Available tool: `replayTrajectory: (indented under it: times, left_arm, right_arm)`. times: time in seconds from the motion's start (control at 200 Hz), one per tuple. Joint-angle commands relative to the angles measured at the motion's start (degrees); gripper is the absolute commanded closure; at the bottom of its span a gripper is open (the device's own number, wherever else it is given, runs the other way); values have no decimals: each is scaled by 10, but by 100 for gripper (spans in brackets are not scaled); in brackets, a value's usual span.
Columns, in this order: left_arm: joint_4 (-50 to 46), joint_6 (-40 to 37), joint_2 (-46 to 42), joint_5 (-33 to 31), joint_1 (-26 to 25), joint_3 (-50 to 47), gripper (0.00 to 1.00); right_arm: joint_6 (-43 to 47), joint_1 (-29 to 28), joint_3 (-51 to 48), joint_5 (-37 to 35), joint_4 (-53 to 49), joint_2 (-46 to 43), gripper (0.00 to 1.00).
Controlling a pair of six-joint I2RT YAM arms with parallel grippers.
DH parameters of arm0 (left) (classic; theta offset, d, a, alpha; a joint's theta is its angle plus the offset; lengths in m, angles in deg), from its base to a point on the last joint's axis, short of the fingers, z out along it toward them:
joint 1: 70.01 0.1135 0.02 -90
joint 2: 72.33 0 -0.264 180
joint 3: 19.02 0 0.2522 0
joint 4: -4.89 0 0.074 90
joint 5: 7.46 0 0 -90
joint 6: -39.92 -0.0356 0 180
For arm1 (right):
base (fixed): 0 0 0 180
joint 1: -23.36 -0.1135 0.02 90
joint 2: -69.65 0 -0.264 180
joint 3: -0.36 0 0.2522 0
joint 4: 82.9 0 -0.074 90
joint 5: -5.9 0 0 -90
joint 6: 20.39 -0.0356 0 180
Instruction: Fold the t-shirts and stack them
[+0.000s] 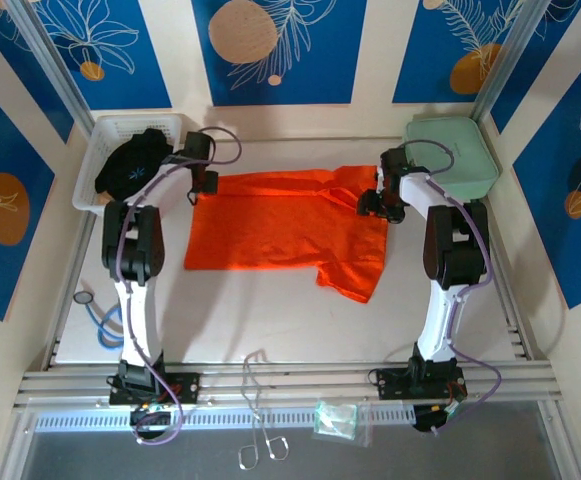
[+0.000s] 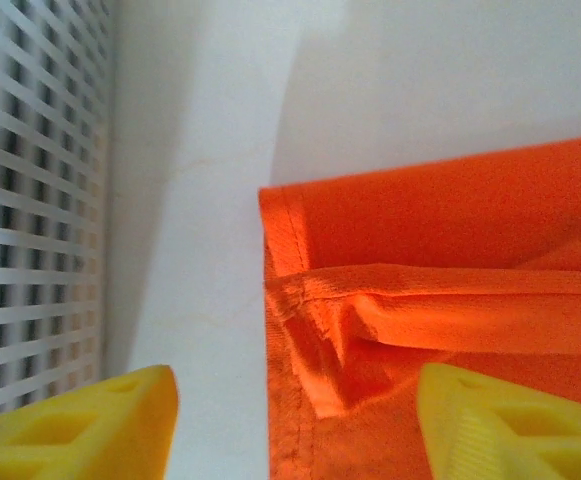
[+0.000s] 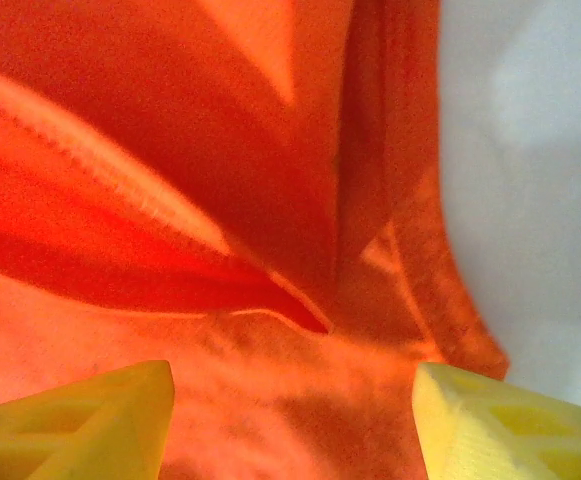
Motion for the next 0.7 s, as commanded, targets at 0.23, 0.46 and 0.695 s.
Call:
replayTrajectory:
  times: [0.23,0.46,0.695]
  left_arm:
    - [8,2,-218,30,-33,-49,15]
    - [-30,27,-346,16,-43,-139,13]
    - [-55,54,-450,-22,-44,-236,12]
  right_arm:
    - [0,-31,139,127,-64,18,48]
    - [-12,-45,354,157,-125,186,72]
    - [-29,-59,410,183,-151,251,89]
